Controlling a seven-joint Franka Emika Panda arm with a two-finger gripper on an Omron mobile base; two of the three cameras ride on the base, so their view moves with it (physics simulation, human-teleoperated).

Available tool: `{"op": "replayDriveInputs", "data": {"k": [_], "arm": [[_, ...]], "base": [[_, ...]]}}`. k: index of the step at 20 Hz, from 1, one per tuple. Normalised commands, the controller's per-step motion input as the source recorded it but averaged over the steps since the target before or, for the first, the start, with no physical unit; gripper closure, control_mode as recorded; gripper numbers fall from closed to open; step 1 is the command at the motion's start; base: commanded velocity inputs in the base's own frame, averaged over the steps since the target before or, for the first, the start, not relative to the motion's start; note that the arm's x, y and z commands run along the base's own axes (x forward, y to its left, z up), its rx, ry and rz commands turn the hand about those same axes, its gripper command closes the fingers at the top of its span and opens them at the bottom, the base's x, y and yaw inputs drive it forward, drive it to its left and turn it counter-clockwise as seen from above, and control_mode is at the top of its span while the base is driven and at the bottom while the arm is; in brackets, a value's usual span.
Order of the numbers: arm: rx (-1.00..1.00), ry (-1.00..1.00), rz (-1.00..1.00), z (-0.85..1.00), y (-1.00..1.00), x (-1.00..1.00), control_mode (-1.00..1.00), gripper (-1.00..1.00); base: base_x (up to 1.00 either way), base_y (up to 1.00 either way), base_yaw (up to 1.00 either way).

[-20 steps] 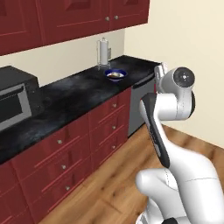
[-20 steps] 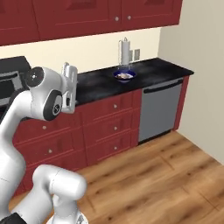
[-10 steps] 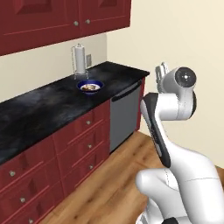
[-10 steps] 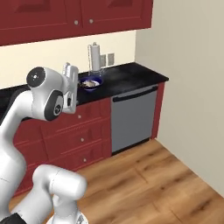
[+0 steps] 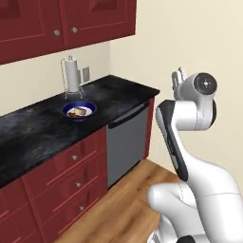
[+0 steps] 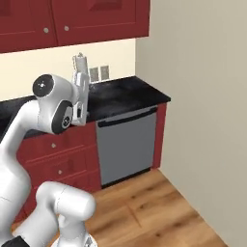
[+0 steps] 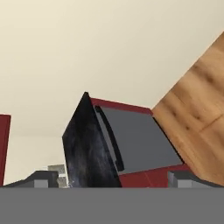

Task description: Place the bowl with the squash and bell pepper on the top shelf of the fridge. Place the bowl with the steak and chicken drumstick on the second highest shelf of the fridge.

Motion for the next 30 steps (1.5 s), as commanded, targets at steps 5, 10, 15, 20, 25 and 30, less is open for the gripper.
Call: {"op": "replayDriveInputs", "data": {"k": [5, 10, 15, 20, 25, 30], "arm": [[0.0, 0.0, 0.0, 0.0, 0.0, 0.0, 1.0, -1.0], [0.0, 0.0, 0.0, 0.0, 0.0, 0.0, 1.0, -1.0], [0.0, 0.0, 0.0, 0.0, 0.0, 0.0, 1.0, -1.0], [0.0, 0.0, 0.0, 0.0, 0.0, 0.0, 1.0, -1.0], [0.0, 0.0, 0.0, 0.0, 0.0, 0.0, 1.0, -1.0], [0.01, 0.09, 0.09, -0.17, -0.18, 0.12, -1.0, -1.0]], "base": [[1.0, -0.09, 0.63], [1.0, -0.22, 0.75], [0.62, -0.72, 0.47], [0.2, -0.3, 0.3], [0.46, -0.08, 0.26], [0.19, 0.0, 0.04]]}}
